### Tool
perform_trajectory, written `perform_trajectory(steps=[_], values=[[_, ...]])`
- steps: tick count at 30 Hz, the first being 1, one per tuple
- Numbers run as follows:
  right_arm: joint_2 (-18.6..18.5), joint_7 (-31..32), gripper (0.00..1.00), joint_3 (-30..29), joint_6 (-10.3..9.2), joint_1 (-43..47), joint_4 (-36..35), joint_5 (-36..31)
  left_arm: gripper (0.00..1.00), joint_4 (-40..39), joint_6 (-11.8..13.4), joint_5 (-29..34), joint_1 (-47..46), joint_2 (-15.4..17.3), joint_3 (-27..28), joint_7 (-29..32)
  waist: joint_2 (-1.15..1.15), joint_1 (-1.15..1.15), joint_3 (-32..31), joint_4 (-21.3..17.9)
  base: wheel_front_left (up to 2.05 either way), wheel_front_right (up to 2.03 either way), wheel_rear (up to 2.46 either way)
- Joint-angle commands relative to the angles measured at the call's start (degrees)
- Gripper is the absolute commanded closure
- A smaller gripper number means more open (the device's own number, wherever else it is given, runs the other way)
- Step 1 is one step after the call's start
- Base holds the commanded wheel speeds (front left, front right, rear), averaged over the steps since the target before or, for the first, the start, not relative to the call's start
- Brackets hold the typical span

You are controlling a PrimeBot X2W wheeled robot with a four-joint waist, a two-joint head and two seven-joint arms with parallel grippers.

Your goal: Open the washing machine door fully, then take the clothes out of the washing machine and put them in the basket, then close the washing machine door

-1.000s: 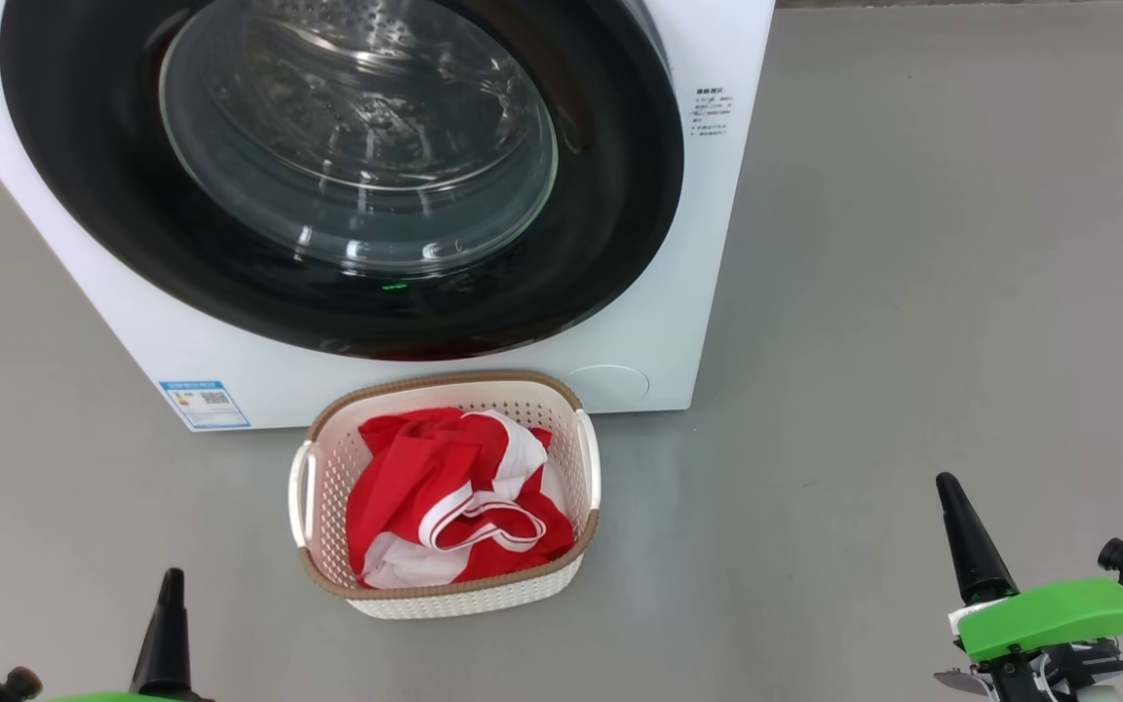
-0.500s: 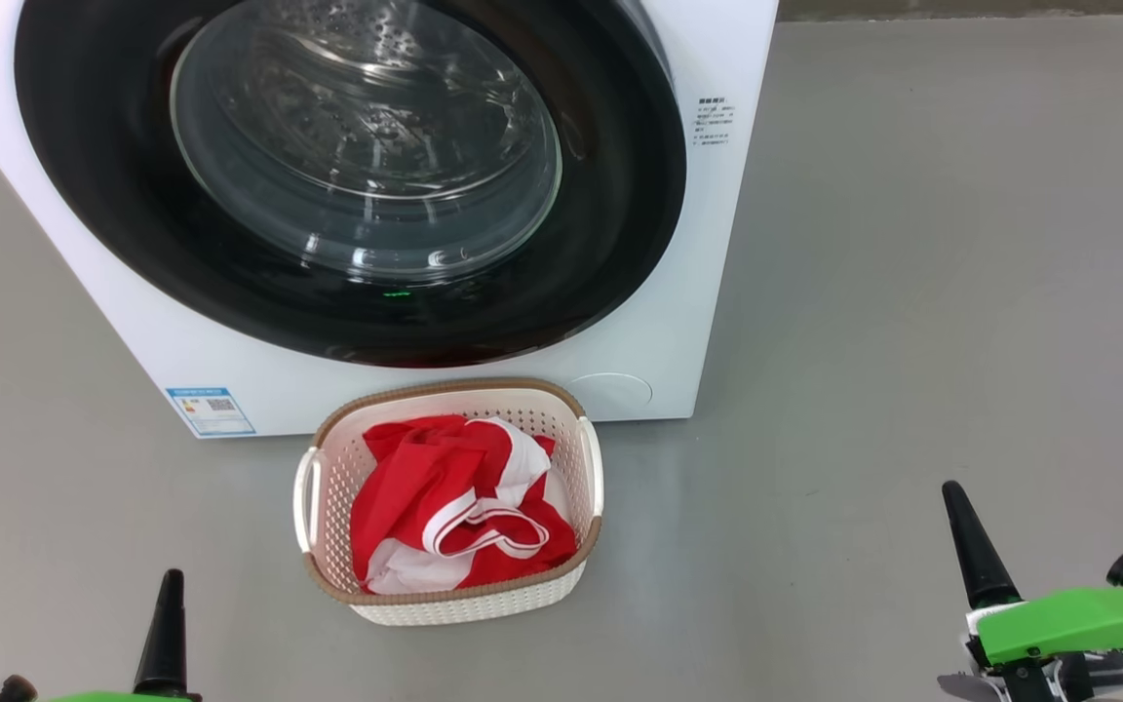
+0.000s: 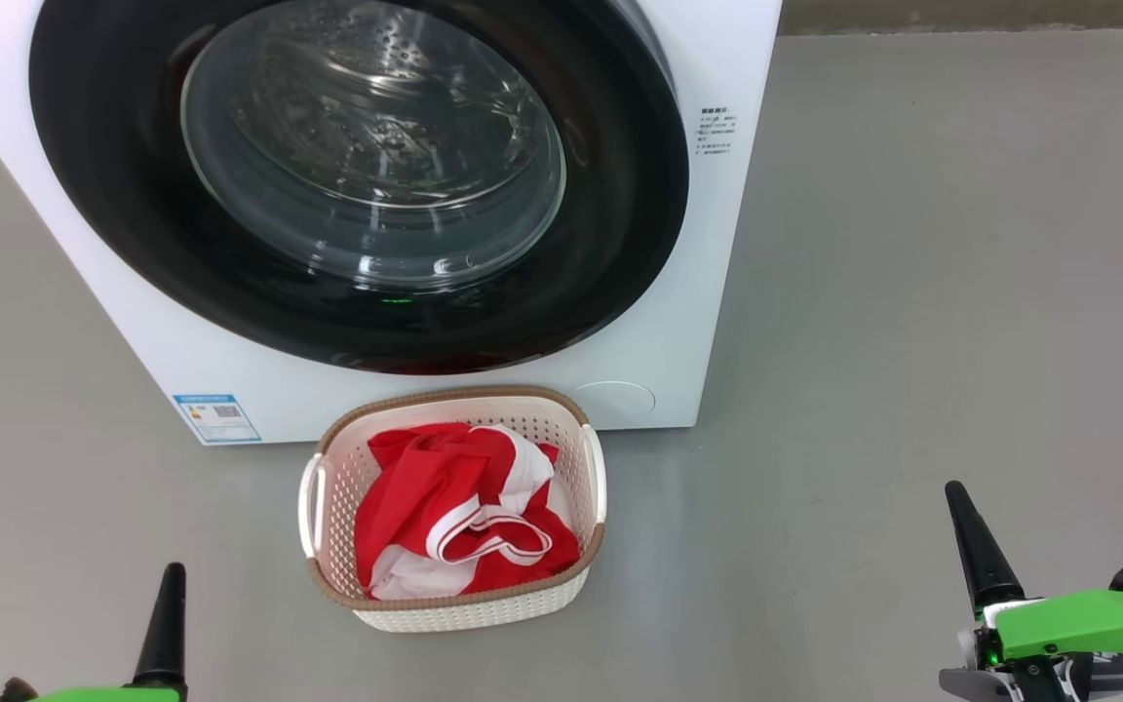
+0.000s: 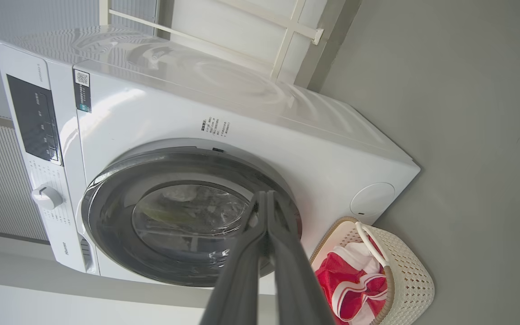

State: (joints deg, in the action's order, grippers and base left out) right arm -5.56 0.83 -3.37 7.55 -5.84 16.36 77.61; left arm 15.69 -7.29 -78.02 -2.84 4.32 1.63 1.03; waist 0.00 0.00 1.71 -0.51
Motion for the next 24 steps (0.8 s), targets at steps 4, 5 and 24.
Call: perform_trajectory(steps=[4,5,24], values=[[0.2,1.0,1.00,0.2,-0.05,-0.5,-1.8,3.3,1.00,-1.5,-0.2,-3.0,-2.6,0.5,2.1,1.2,0.00,0.00,-0.3,0.1,0.00,0.00,0.00],[0.3,1.1,1.00,0.1,-0.05,-0.5,-1.8,3.8,1.00,-1.5,-0.2,-3.5,-2.6,0.4,2.2,1.3,0.00,0.00,-0.3,0.1,0.00,0.00,0.00],[1.7,4.4,1.00,-1.8,-0.06,-0.3,-2.4,14.4,1.00,-1.6,-0.2,-13.7,-3.2,-0.8,4.0,4.5,0.00,0.00,-1.4,0.5,0.00,0.00,0.00]])
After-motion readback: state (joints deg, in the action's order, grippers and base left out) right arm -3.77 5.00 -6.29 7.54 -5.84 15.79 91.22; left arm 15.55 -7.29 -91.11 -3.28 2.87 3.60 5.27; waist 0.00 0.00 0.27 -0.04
